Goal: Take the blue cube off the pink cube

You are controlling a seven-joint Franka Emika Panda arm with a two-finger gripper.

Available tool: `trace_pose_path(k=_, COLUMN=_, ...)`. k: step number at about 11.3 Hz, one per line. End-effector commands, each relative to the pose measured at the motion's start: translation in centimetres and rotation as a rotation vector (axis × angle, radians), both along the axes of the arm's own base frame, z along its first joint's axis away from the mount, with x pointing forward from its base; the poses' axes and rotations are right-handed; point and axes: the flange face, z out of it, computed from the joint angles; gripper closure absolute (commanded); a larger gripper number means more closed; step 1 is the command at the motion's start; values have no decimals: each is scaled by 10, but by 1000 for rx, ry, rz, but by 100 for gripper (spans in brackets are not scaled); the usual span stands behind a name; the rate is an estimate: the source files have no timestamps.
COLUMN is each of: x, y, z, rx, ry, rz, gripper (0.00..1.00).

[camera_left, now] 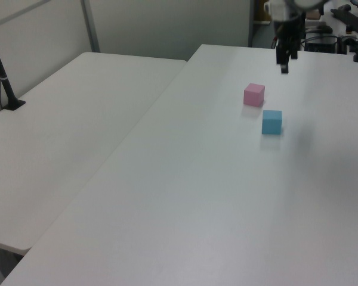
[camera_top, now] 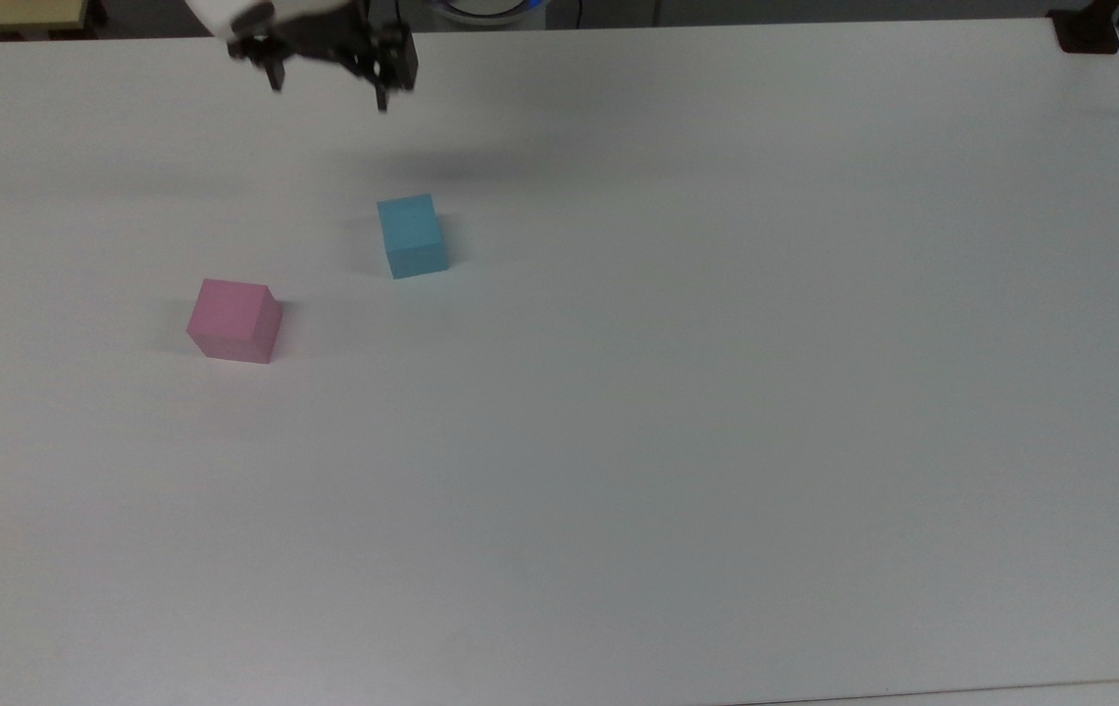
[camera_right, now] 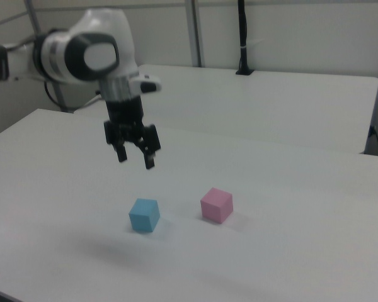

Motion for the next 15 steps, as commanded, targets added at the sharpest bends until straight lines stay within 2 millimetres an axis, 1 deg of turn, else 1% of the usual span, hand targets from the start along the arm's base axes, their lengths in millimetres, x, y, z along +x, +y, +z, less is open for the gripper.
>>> trace_pose_path(k=1, x=-12, y=-18, z=81, rx=85, ry=-15, rz=-73, gripper=0)
trace_pose_path(k=3, x=-25, y=-40, z=107, rx=126, ry=-71, rz=-108, gripper=0)
trace_pose_path(k=4, x=-25, y=-41, z=113, rx=126, ry=-85, rz=-85, gripper=0)
trace_pose_path(k=5, x=-23, y=-44, z=124, rx=125, ry=-111, rz=-45, gripper=0)
trace_pose_path(k=7, x=-18, y=-47, z=130, rx=117, ry=-151, rz=47, gripper=0)
trace_pose_path(k=8, x=-14, y=-45, z=131, rx=111, ry=-173, rz=76, gripper=0)
trace_pose_path(k=10, x=-10, y=-44, z=126, rx=107, ry=-170, rz=109, gripper=0)
trace_pose_path(k=12, x=-10, y=-45, z=126, rx=117, ry=-171, rz=195, gripper=0)
trace_pose_path(k=15, x=-9, y=-45, z=125, rx=118, ry=-174, rz=175, gripper=0)
